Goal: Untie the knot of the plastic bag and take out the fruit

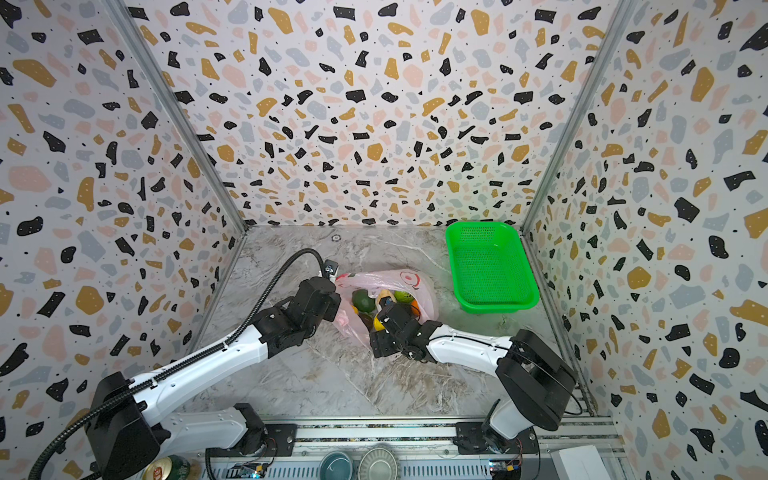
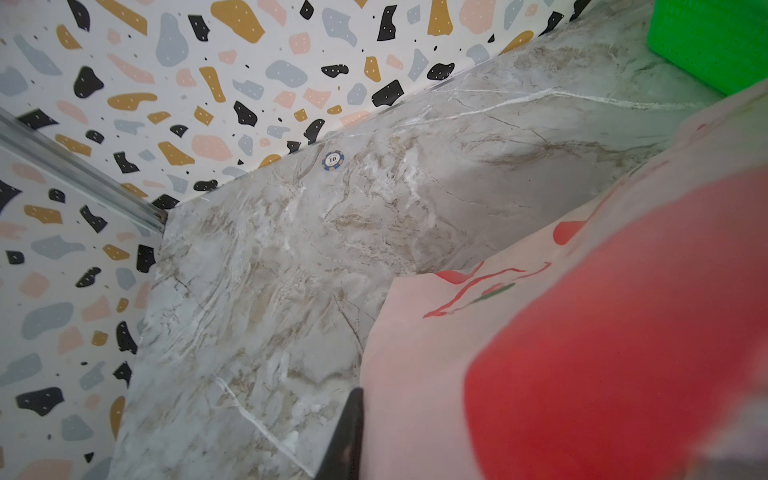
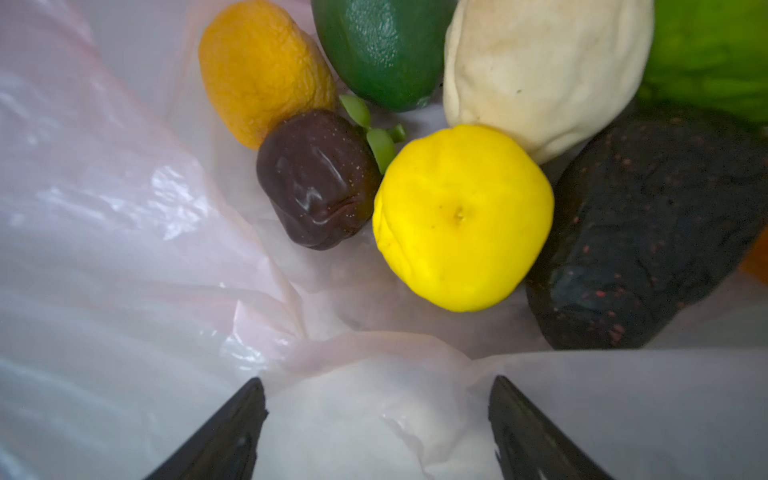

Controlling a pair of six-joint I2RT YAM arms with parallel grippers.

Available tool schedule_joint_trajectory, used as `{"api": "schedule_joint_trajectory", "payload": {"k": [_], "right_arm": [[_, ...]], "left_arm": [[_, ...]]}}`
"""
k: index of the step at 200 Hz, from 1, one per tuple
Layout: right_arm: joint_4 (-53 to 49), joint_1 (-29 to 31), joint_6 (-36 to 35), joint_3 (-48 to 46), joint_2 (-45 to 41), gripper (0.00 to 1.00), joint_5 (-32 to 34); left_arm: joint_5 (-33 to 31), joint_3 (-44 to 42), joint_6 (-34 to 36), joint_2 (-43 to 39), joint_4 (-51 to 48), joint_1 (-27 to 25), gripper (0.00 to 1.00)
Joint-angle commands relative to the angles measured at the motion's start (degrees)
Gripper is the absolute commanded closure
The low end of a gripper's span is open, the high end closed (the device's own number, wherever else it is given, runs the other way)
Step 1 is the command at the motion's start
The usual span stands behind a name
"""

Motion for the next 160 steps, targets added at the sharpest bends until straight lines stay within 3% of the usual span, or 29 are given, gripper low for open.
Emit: {"api": "schedule_joint_trajectory", "payload": {"k": [1, 42, 72, 113, 160], "right_arm": [[-0.7, 0.2, 0.7, -0.5, -1.0, 0.14, -0.5], [-3.8, 0.0, 0.6, 3.0, -2.1, 0.13, -1.8], [-6.0, -1.6, 1.4, 7.0, -1.5, 0.12, -3.9], [-5.0, -3.4, 3.1, 10.6, 0.1, 0.13, -1.4], [3.3, -4.1, 4.6, 12.6, 5.8, 0.13, -1.2]], "left_arm": [[2.5, -0.7, 1.4, -1.9, -0.2, 0.3, 1.00], [14.1, -1.6, 1.6, -4.2, 1.0, 0.2, 1.00], [19.1, -3.0, 1.0, -5.0, 0.1, 0.2, 1.00], [21.3, -4.2, 0.7, -6.7, 0.3, 0.2, 1.00], [24.6, -6.1, 1.1, -9.3, 2.2, 0.2, 1.00]]}}
